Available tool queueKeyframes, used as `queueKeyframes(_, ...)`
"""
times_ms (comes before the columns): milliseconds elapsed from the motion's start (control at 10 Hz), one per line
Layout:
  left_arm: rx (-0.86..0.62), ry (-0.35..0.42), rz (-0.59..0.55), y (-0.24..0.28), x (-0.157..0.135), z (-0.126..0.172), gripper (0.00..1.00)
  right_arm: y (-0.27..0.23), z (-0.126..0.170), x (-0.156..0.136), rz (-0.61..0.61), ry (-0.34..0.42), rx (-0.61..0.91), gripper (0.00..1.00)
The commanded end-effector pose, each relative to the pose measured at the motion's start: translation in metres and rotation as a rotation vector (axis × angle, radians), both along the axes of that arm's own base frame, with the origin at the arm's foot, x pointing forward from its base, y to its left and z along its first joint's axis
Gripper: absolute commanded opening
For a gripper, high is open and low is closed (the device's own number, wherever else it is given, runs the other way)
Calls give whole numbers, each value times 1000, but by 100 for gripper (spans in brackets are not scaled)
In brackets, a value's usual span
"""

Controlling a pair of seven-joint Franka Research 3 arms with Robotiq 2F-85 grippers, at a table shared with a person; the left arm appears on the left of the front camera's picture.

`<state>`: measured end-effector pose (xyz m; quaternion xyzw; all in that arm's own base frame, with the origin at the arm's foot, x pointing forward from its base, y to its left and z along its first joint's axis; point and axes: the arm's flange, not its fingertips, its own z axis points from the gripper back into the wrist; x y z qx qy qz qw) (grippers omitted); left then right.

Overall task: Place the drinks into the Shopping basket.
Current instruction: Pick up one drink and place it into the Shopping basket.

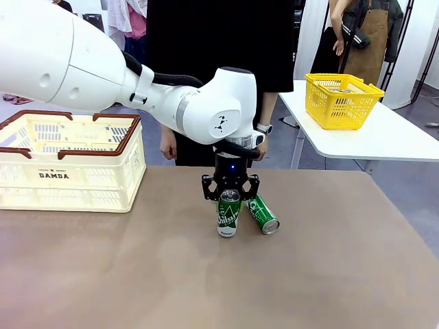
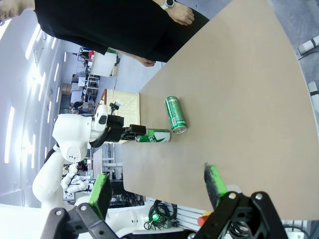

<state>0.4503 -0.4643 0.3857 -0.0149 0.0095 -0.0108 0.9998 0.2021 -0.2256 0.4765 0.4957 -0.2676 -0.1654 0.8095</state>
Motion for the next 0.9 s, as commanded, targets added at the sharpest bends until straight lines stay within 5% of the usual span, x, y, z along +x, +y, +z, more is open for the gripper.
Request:
queueKeyframes(0, -39, 27, -37, 21, -12, 49, 0, -1, 2, 0, 7, -30, 3, 100)
queueKeyframes(300, -63, 21, -72, 74, -50, 157, 0, -1, 2, 0, 7, -30, 3, 100)
queueKeyframes(600, -60, -5, -37, 106, -86, 187, 0, -1, 2, 0, 7, -30, 3, 100)
queueKeyframes(800, -45, -7, -56, 82, -64, 194, 0, -1, 2, 0, 7, -30, 3, 100)
